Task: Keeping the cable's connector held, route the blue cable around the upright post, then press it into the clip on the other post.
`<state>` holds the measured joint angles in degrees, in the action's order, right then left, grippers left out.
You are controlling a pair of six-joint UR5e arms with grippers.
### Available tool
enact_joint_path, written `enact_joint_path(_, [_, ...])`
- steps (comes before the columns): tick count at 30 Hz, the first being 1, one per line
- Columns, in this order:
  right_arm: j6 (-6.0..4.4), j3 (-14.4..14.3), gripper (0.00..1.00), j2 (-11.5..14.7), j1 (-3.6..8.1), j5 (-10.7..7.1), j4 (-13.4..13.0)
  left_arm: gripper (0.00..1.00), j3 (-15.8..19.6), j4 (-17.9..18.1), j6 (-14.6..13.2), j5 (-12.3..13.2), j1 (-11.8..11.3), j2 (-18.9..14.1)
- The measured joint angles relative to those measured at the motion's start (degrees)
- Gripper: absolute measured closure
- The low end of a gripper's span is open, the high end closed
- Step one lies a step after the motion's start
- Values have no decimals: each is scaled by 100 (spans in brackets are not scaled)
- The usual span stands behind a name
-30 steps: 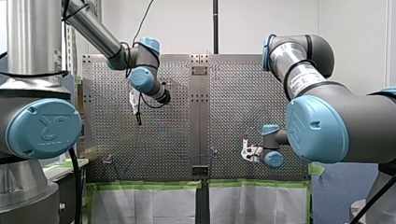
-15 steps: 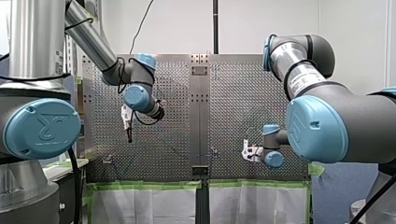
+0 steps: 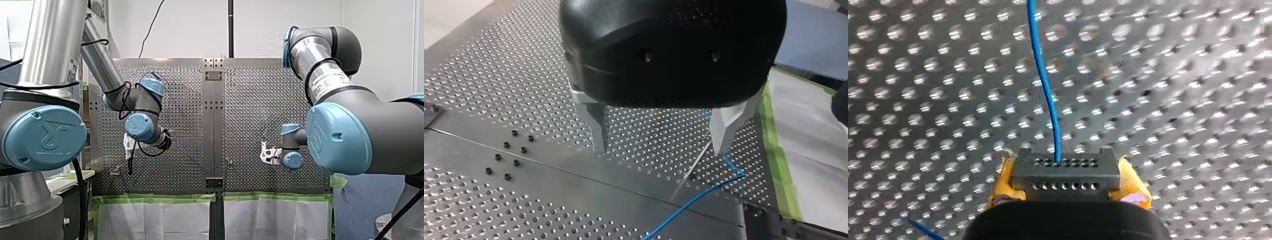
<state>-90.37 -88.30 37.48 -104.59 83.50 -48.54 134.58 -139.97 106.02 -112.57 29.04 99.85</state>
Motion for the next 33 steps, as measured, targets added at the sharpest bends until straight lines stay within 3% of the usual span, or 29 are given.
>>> enact_joint_path(13, [-4, -7, 100, 58, -26, 1, 104, 0, 4, 719, -25, 55, 15, 11])
enact_joint_path(33, [0, -9, 100, 54, -31, 1, 116, 0, 4, 762, -29, 56, 17, 11])
